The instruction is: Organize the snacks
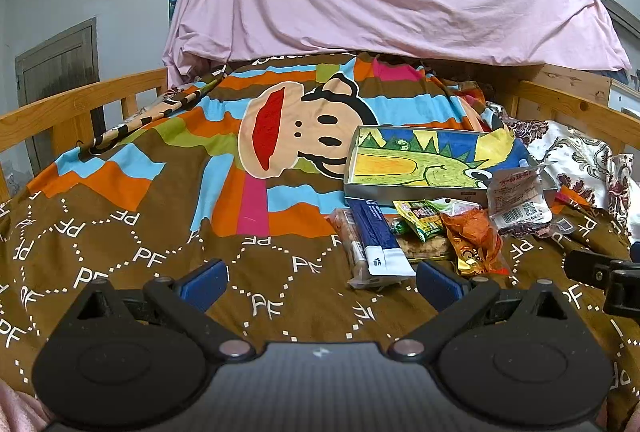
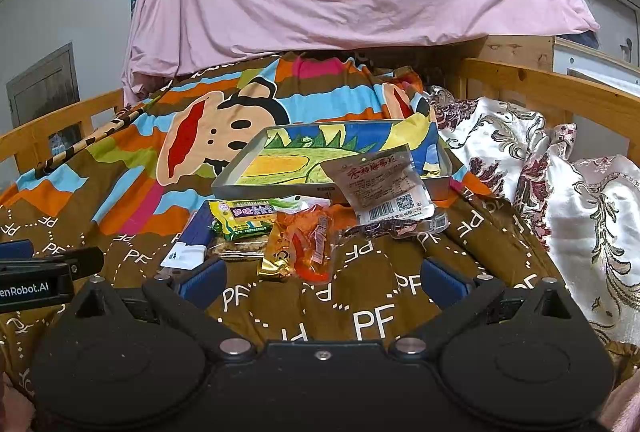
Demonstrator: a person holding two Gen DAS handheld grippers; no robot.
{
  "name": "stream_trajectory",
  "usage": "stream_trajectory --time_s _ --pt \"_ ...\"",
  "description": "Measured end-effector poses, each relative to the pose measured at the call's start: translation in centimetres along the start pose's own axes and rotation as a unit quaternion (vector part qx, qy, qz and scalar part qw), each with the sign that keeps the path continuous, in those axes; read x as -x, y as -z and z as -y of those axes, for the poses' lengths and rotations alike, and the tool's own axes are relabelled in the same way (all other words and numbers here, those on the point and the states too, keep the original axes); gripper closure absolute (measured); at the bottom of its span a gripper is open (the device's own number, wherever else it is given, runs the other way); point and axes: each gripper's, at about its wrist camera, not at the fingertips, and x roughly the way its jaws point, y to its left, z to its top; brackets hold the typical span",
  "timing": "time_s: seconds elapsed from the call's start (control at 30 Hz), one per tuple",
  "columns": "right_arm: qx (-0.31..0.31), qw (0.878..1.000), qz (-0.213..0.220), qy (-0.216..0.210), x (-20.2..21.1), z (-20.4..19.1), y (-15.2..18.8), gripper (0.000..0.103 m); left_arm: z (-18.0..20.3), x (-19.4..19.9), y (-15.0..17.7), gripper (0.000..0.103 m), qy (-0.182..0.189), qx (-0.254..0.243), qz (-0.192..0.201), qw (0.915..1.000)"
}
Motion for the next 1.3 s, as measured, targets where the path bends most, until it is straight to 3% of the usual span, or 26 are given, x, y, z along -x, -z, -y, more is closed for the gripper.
stream_trajectory --time_s 0.67,0.87,1.07,1.3 --pt "0.004 1.0 -0.005 -0.003 -0.1 -0.3 0.3 0.0 0.4 0.4 0.4 0.0 0.003 0.0 -0.003 1.0" --pt "0.005 1.0 -0.003 -0.005 0.1 -0.4 0.3 0.0 -0.1 0.3 0.1 0.0 0.02 0.007 -0.008 0.9997" --pt "0.007 1.0 -0.013 -0.016 0.0 -0.4 -0.3 0.0 -1.0 -0.3 -0.7 0.0 0.042 0.036 -0.014 0.9984" --pt "0.036 0.998 -0.027 -0.032 -1.7 -0.8 -1.1 0.0 -1.3 -3.0 -3.2 0.0 0.049 0.004 -0.03 0.9983"
